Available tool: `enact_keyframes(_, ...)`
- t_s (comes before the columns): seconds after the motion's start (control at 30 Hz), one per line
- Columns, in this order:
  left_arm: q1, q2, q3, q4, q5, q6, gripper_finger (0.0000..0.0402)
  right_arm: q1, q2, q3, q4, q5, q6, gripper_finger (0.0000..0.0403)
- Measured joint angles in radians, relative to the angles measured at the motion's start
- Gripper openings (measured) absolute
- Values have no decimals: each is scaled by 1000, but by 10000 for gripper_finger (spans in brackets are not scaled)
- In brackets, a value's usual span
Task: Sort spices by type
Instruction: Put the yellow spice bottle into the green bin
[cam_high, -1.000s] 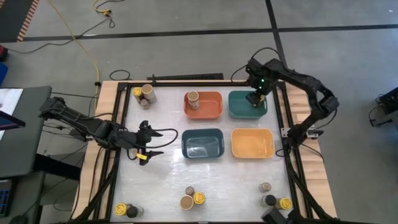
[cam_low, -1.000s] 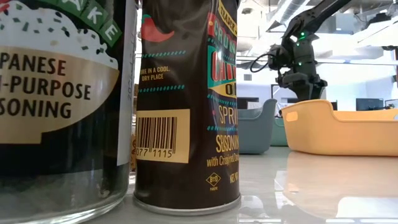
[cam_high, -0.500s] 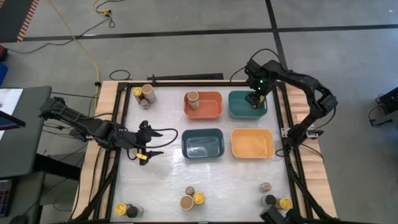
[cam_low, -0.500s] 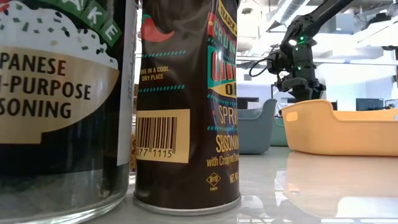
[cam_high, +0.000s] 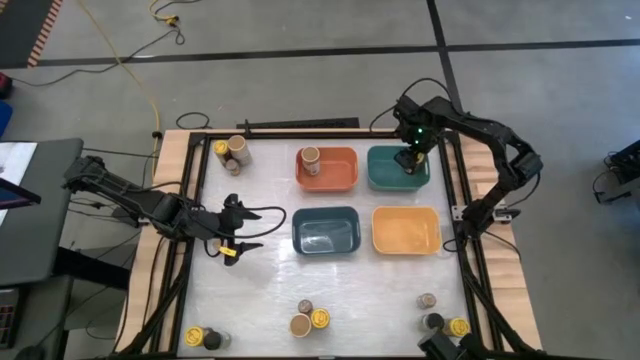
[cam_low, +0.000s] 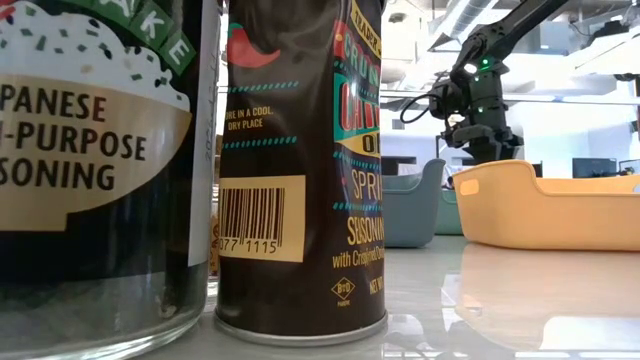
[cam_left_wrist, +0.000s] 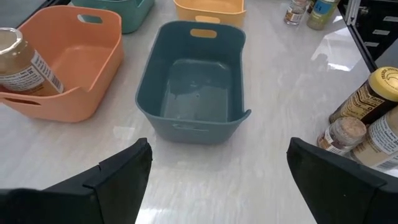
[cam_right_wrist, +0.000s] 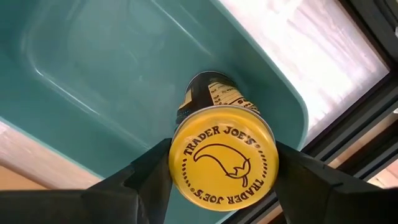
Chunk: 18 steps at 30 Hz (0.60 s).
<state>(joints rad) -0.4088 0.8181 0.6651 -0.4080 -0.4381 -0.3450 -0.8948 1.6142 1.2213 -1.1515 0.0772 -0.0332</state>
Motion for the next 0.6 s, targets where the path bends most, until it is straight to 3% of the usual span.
enact_keyframes(0.4,0,0,0,0,0,-6,357,0,1,-1,4,5,-1,350)
enact_keyframes(0.6,0,0,0,0,0,-7,357,0,-60,-1,-4,5,-1,366)
